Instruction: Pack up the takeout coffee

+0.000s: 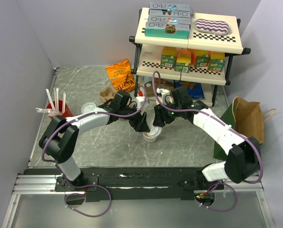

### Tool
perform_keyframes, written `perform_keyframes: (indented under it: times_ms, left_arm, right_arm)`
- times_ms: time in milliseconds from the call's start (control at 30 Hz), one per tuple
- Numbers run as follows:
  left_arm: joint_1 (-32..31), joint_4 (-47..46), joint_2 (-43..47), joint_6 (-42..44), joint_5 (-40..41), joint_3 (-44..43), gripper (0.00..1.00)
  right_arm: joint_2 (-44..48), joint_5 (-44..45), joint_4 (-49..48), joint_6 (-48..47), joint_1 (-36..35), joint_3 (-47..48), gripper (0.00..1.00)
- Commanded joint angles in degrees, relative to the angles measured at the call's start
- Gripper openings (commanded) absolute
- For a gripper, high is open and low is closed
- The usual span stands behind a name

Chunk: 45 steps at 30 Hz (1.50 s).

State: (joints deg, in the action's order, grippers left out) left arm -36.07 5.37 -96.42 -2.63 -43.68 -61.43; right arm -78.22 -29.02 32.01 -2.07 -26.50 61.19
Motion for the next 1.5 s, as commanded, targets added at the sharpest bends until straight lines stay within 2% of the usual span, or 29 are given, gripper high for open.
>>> perform_keyframes:
  times_ms: [0, 367, 767, 1033, 1467]
  left_arm:
    - [0.1, -0.8, 0.1, -0.1, -0.9, -2.2, 0.84]
    - [0.1, -0.7, -0.3, 0.2, -0.7, -2.3, 0.84]
    - [0.1, -0.4, -0.5, 0.3, -0.8, -2.6, 0.84]
    - [0.1, -0.4, -0.6, 0.3, -0.9, -2.6, 0.84]
    - [0.1, -0.5, -0.8, 0.0, -1.0, -2.6, 0.84]
  right_arm:
    - [2.8, 1.4, 0.6, -0.6, 0.3, 2.3, 0.59]
    - [4.6, -5.4, 0.0, 0.0, 2.9, 2.5, 0.59]
    - [3.9, -0.5, 1.3, -1.5, 3.0, 2.9, 0.56]
    - [4.1, 3.3, 1.2, -1.7, 4.4, 2.6, 0.51]
    - [3.0, 0.6, 1.7, -2.5, 4.7, 0.8, 0.48]
